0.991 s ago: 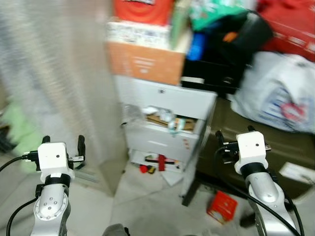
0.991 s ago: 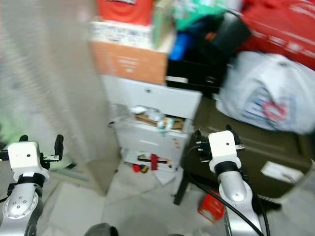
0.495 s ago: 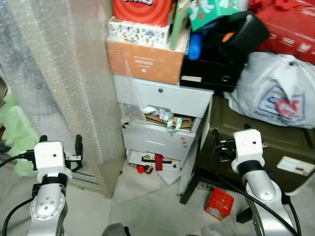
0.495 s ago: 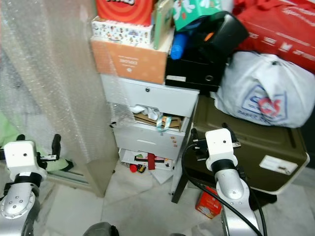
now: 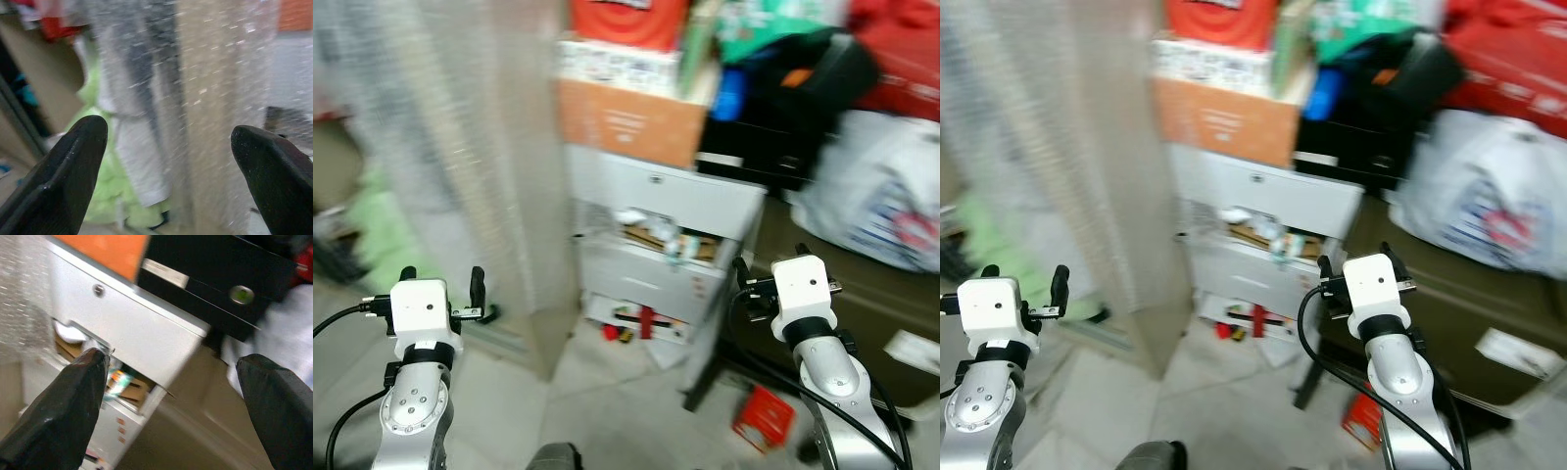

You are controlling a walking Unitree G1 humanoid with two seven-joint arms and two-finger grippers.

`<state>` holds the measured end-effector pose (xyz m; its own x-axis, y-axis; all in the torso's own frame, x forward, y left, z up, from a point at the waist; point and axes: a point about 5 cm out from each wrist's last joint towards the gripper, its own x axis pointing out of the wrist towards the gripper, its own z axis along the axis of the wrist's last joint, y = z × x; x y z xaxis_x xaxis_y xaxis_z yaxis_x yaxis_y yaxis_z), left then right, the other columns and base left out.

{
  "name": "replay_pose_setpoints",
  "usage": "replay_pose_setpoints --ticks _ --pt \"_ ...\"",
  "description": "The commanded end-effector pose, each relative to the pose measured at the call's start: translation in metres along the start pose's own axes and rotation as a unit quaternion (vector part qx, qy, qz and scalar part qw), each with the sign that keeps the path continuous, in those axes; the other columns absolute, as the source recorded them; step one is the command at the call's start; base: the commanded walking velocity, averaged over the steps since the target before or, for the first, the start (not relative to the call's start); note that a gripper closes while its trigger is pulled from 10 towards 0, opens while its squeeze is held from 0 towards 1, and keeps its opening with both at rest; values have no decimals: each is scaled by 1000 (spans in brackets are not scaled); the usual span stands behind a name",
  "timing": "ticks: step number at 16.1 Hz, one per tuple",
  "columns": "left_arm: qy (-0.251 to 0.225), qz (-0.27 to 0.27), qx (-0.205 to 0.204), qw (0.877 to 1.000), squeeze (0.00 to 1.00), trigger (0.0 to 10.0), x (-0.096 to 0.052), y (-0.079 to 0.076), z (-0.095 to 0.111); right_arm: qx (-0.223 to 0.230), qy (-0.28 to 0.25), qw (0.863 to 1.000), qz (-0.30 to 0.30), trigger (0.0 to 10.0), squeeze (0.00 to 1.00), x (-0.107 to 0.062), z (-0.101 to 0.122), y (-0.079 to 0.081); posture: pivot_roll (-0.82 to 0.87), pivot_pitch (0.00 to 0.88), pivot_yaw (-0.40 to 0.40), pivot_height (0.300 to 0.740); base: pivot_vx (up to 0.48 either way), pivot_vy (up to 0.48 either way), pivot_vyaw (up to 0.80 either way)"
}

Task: Clean up the room

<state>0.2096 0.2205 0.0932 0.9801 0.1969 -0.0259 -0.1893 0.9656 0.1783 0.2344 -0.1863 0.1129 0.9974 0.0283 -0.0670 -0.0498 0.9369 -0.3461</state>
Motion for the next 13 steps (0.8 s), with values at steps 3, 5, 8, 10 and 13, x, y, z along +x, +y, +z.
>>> replay_pose_setpoints --ticks 3,5,8,10,13 --pt "-1 -4 8 1000 0 10000 1 -2 0 -4 -3 1000 -3 10000 0 2 2 -1 -82 0 -18 740 0 0 800" --pt "-1 -4 10 1000 0 10000 1 -3 1 -4 -4 1000 -3 10000 0 3 3 -1 -81 0 -17 740 0 0 800" --pt "-2 -5 14 1000 0 10000 1 -3 1 -5 -8 1000 0 10000 0 4 4 0 -80 0 -16 740 0 0 800" --pt "-4 -3 16 1000 0 10000 2 -3 1 -8 -14 1000 3 10000 0 6 6 1 -80 0 -14 740 0 0 800" --pt "-10 -3 17 1000 0 10000 5 -5 4 -12 -21 1000 5 10000 0 8 8 3 -79 0 -14 740 0 0 800"
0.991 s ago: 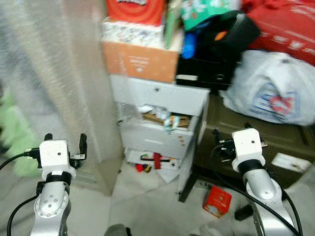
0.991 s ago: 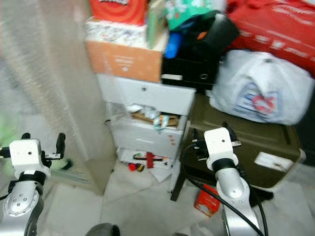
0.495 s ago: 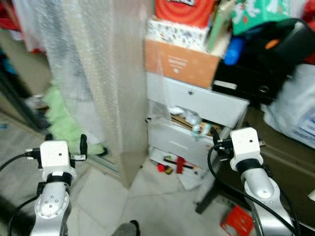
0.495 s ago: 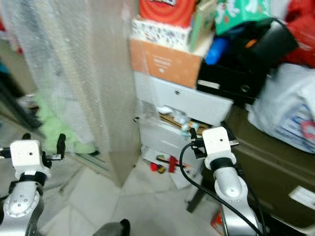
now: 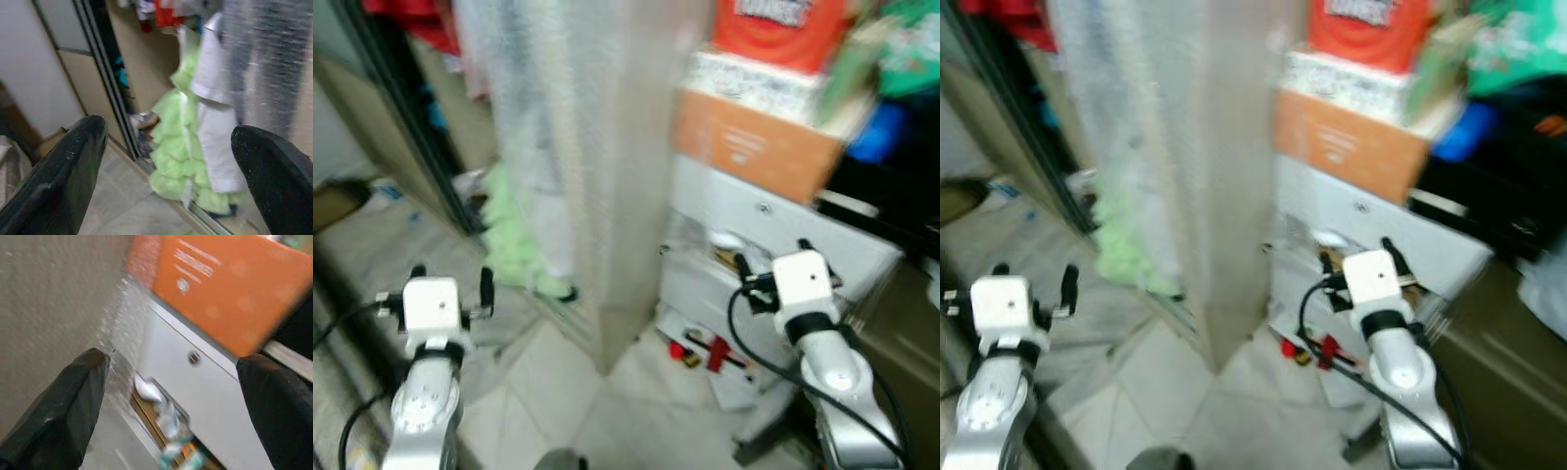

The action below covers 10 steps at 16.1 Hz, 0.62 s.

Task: Clean up the room

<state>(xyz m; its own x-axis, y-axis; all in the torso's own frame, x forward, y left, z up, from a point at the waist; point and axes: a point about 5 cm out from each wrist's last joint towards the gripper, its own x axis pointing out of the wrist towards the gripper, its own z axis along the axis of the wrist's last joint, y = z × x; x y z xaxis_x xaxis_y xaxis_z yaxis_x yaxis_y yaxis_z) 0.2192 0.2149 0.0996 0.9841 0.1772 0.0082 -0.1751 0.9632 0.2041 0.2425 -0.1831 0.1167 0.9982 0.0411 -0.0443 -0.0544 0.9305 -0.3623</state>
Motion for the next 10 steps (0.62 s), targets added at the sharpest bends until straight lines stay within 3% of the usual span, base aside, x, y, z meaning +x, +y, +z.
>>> replay_pose_setpoints --ticks 1,10 --pt "7 4 4 1000 0 10000 -2 1 -3 -4 -10 1000 4 10000 0 1 3 2 -78 0 -15 740 0 0 800" --pt "5 6 9 1000 0 10000 2 -1 -4 -3 -22 1000 5 10000 0 10 8 4 -74 0 -16 740 0 0 800"
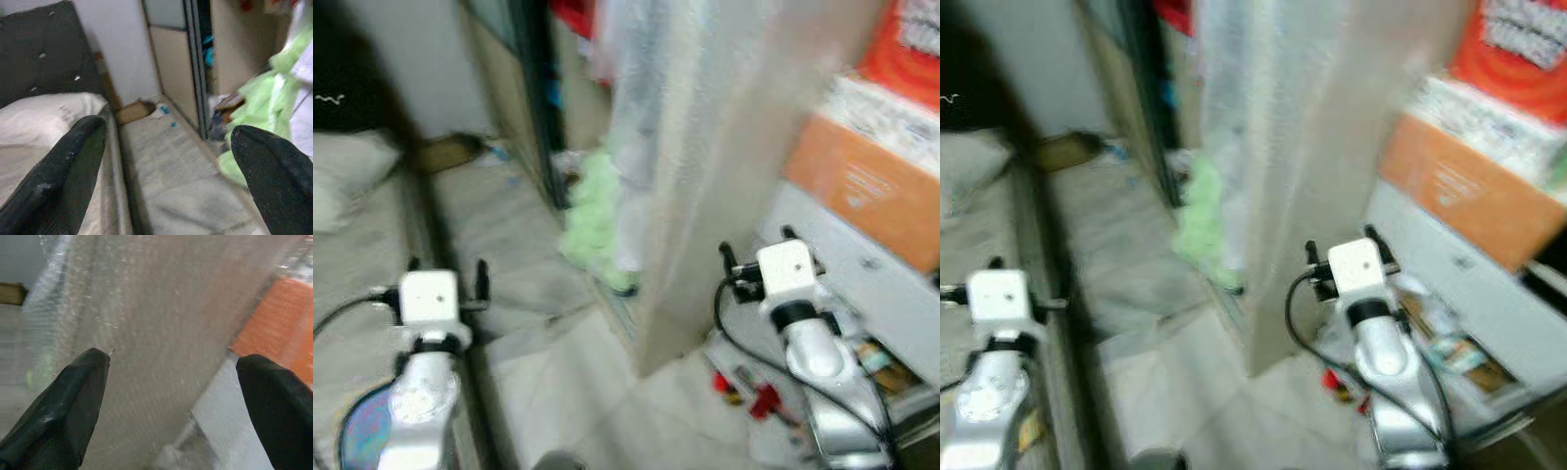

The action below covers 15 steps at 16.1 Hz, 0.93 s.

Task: Clean up the room

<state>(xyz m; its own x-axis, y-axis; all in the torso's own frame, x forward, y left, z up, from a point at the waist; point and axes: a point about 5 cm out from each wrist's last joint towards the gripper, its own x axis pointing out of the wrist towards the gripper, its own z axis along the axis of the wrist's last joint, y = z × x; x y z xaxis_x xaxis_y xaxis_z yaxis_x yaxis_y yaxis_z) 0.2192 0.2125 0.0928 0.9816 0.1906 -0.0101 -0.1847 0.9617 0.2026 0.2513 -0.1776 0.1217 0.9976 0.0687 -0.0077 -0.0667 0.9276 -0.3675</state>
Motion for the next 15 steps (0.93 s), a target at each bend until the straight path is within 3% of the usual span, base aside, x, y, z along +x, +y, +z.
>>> replay_pose_setpoints --ticks 1,15 --pt "-6 1 9 1000 0 10000 2 3 3 1 -2 1000 -2 10000 0 3 2 1 -75 0 -16 740 0 0 800" --pt "-26 -25 24 999 0 10000 -5 -3 8 -3 -6 1000 4 10000 0 4 -1 0 -76 0 -19 740 0 0 800"
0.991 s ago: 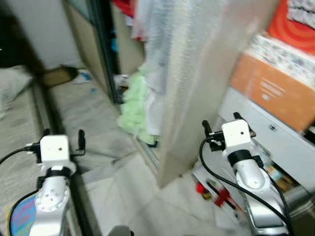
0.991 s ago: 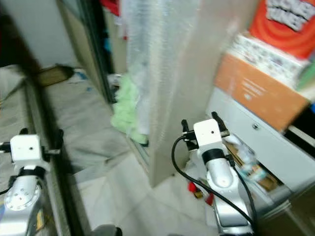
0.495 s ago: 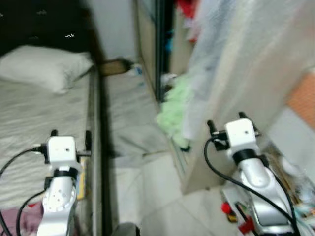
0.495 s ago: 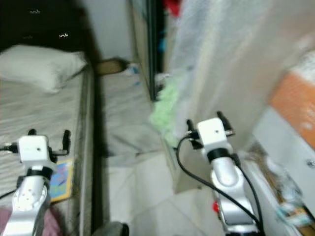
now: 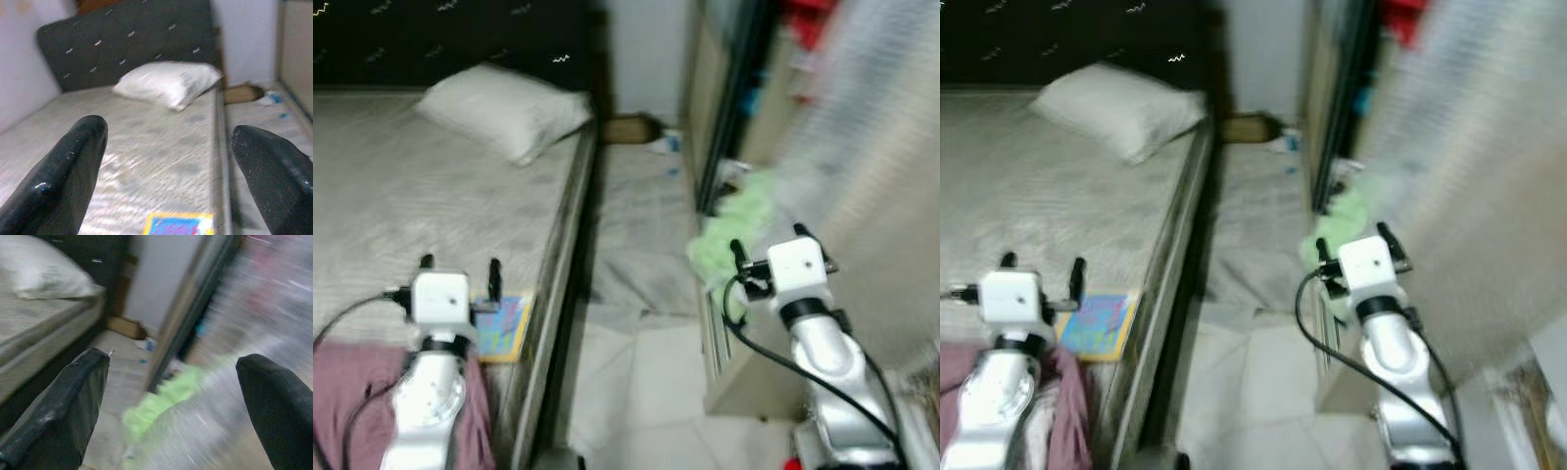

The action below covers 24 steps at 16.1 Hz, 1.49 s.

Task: Clean up the room

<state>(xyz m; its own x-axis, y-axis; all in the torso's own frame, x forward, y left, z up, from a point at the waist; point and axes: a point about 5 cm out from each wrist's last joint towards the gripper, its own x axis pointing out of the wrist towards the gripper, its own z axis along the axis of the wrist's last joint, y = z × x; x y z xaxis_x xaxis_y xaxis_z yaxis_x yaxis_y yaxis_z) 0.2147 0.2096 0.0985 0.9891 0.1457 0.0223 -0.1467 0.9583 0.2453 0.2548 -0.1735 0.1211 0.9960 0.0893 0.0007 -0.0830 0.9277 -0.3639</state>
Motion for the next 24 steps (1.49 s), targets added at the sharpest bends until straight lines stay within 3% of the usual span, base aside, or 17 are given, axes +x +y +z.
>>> replay_pose_setpoints --ticks 1,24 --pt "-5 -7 2 1000 0 10000 0 -2 3 -6 2 1000 -3 10000 0 0 -2 -4 -76 0 -19 740 0 0 800" --pt "0 1 -7 1000 0 10000 5 -2 2 14 -14 1000 21 10000 0 9 3 5 -71 0 -19 740 0 0 800"
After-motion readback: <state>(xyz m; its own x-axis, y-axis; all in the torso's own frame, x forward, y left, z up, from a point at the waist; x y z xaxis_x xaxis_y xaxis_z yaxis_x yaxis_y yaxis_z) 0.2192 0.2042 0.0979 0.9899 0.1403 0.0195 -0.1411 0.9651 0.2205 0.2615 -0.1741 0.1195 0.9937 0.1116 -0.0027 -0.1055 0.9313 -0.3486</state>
